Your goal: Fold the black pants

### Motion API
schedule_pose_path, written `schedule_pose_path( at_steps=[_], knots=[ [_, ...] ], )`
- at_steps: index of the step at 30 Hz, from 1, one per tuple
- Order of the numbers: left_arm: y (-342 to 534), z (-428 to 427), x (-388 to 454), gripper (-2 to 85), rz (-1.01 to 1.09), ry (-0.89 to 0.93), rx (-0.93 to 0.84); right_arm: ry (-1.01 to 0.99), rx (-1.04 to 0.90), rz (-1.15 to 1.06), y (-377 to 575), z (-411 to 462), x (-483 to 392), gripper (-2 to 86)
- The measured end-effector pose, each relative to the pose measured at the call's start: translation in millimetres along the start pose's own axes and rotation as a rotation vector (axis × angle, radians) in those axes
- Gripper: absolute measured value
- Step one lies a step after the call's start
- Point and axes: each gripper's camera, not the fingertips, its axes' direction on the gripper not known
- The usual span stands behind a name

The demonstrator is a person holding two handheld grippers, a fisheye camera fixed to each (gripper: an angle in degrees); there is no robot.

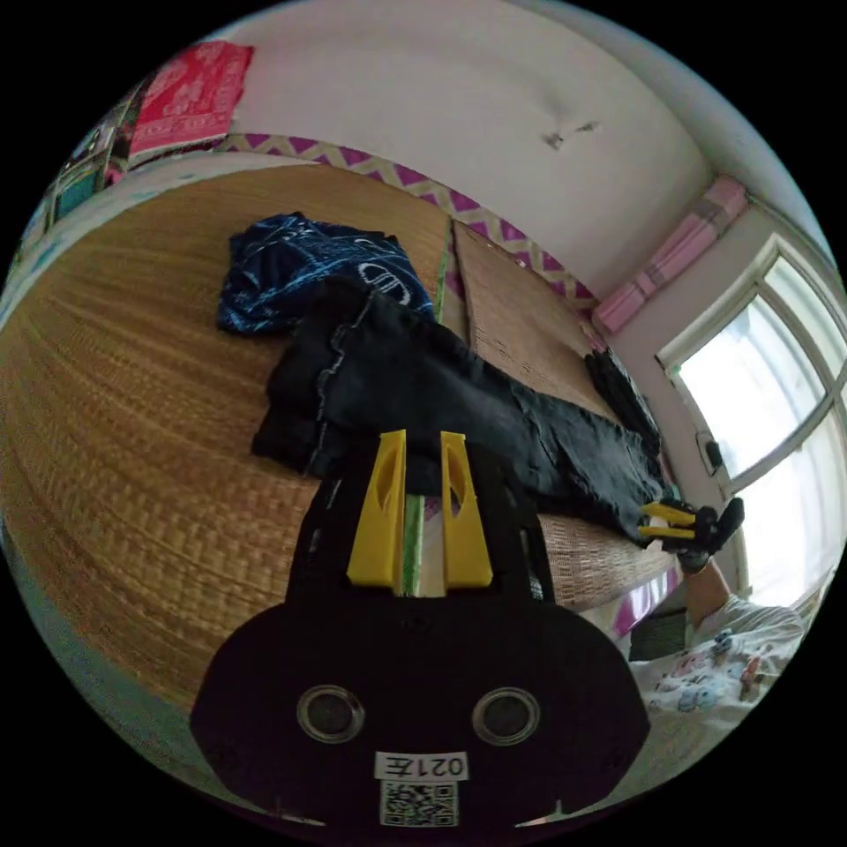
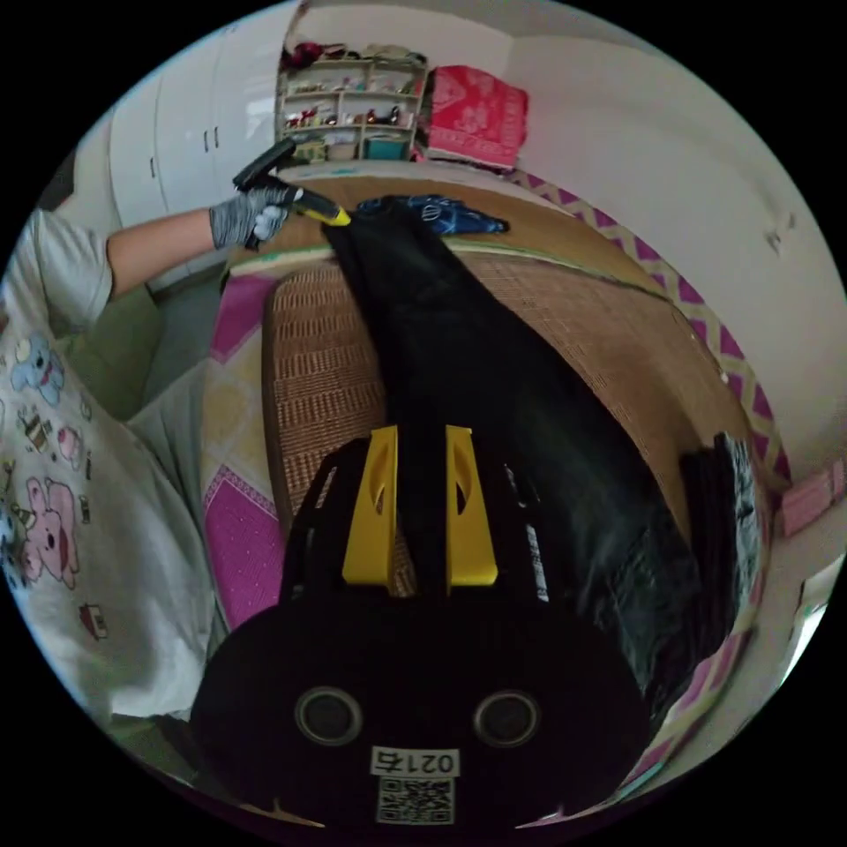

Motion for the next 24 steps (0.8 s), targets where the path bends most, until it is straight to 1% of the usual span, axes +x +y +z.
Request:
schedule_pose_path(
  at_steps=[4, 7, 13, 16, 20, 24],
  knots=[
    [6, -28, -39, 6.7, -0.08, -0.021, 0.042, 0.06, -0.069, -0.091, -18, 15, -42, 9.3],
    [3, -40, -66, 7.6, -0.158, -0.013, 0.075, 0.106, -0.067, -0.062, -21, 13, -60, 8.6],
    [-18, -36, -109, 9.0, -0.276, 0.027, 0.057, 0.145, -0.068, 0.016, -29, 4, -82, 7.9],
    [-26, -36, -127, 7.2, -0.333, 0.071, 0.052, 0.158, -0.078, 0.038, -32, 3, -92, 7.8],
    [-25, -44, -146, 0.4, -0.369, 0.128, 0.066, 0.156, -0.083, 0.065, -35, 2, -100, 7.7],
    [-18, -58, -156, -0.7, -0.368, 0.203, 0.108, 0.175, -0.096, 0.074, -35, -5, -108, 7.7]
  ],
)
